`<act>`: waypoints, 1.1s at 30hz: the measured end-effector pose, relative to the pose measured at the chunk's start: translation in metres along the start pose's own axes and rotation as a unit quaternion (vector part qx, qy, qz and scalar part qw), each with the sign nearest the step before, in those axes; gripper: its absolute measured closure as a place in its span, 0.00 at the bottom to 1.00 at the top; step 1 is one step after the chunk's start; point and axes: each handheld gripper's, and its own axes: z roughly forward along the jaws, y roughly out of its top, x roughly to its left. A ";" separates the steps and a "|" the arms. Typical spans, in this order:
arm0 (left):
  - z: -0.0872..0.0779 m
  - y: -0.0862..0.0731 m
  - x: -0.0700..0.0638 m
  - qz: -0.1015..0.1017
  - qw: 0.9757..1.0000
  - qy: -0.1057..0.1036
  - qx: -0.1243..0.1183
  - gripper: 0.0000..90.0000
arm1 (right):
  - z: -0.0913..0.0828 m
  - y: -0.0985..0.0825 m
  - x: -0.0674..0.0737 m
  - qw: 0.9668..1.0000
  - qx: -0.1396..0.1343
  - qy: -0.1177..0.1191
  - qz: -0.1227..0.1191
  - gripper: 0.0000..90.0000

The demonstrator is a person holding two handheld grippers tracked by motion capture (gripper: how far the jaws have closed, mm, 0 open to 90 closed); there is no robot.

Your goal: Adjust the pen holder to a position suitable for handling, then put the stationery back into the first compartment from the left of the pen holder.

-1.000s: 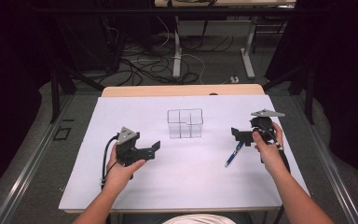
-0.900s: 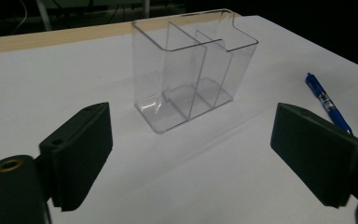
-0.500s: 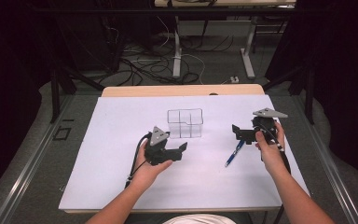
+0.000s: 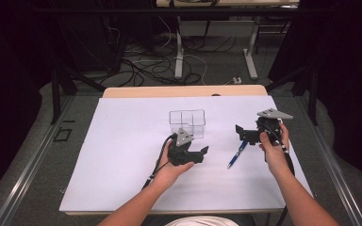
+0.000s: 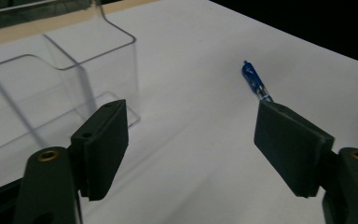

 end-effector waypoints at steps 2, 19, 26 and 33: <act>0.006 0.002 -0.004 0.001 1.000 -0.002 0.001 0.33 | -0.001 0.000 -0.001 1.000 -0.003 0.000 0.002 0.00; 0.054 0.014 -0.030 -0.032 0.999 -0.036 0.009 0.44 | -0.002 0.002 -0.002 1.000 -0.013 -0.001 0.004 0.00; 0.067 0.014 -0.044 -0.018 0.999 -0.029 0.016 0.53 | -0.003 0.001 -0.003 1.000 -0.012 0.001 0.004 0.00; 0.077 0.012 -0.057 -0.007 0.998 -0.043 0.037 0.60 | -0.002 0.001 -0.003 1.000 -0.009 0.001 0.004 0.00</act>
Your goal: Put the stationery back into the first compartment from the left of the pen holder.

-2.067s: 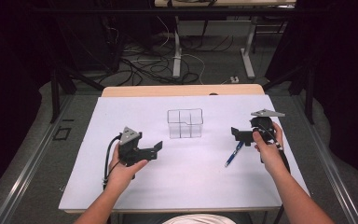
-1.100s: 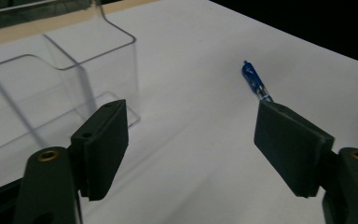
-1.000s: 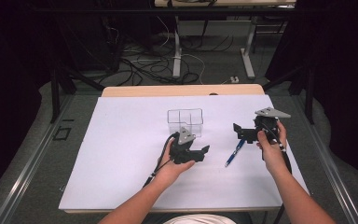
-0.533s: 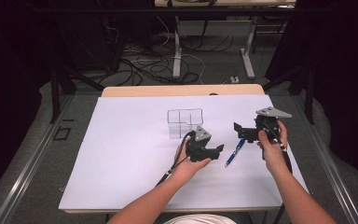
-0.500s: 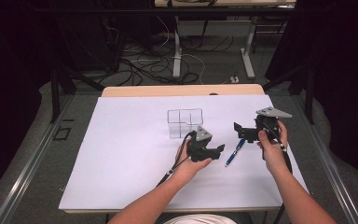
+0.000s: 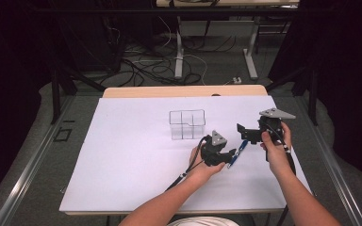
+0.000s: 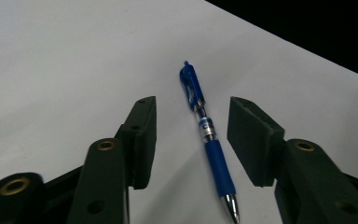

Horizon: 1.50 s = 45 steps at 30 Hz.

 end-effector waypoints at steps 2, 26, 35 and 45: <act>0.003 -0.003 -0.004 -0.002 1.000 0.000 0.010 0.61 | 0.000 0.000 0.000 1.000 0.002 -0.001 0.003 0.00; 0.020 -0.014 -0.022 0.035 0.997 0.005 0.062 0.64 | 0.000 -0.001 -0.005 1.000 0.005 -0.004 0.003 0.00; 0.023 -0.013 -0.025 0.050 0.995 0.019 0.080 0.68 | 0.001 -0.002 -0.004 1.000 0.006 -0.002 0.003 0.00; 0.023 -0.012 -0.023 0.044 0.995 0.027 0.080 0.78 | 0.001 -0.001 -0.003 1.000 0.006 0.000 0.006 0.00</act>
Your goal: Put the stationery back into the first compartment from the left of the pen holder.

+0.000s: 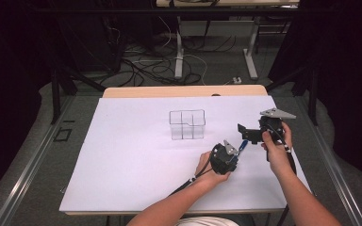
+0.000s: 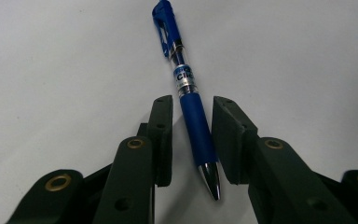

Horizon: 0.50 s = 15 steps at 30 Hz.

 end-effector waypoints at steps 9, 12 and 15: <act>0.000 0.000 -0.003 0.001 1.000 0.000 -0.001 0.87 | 0.001 0.000 -0.001 1.000 -0.001 0.002 -0.003 0.01; 0.000 0.000 -0.003 -0.004 1.000 -0.002 -0.001 0.88 | 0.001 0.000 -0.001 1.000 0.000 0.002 -0.003 0.01; 0.000 0.000 -0.003 -0.010 1.000 -0.003 0.000 0.89 | 0.001 0.000 0.000 1.000 -0.004 0.000 -0.001 0.01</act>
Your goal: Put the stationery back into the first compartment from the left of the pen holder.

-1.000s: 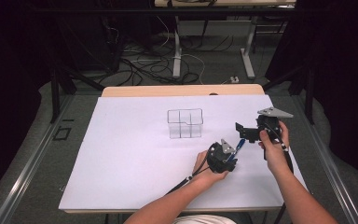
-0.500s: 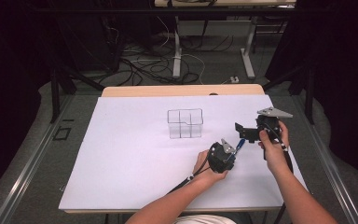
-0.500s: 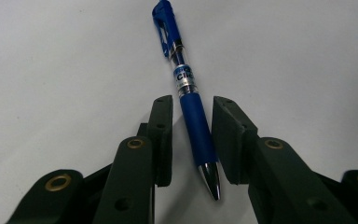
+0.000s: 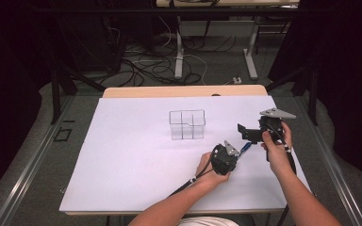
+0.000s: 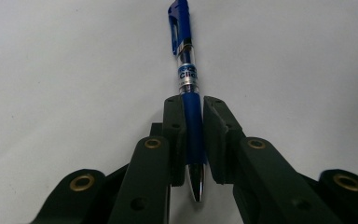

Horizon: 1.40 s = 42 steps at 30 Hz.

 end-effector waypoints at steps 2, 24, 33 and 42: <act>0.000 0.000 0.001 -0.002 1.000 0.000 -0.002 0.89 | 0.000 0.000 0.000 1.000 0.003 0.000 -0.001 0.01; -0.005 0.002 0.010 -0.033 0.999 -0.010 0.004 0.89 | -0.001 0.000 0.000 1.000 0.003 0.002 0.000 0.01; -0.016 0.003 0.021 -0.049 0.999 -0.011 -0.013 0.89 | -0.001 -0.001 0.000 1.000 0.005 0.002 -0.002 0.01; -0.032 0.003 0.032 -0.055 0.998 -0.005 -0.025 0.89 | -0.001 0.000 0.000 1.000 0.003 0.002 -0.003 0.01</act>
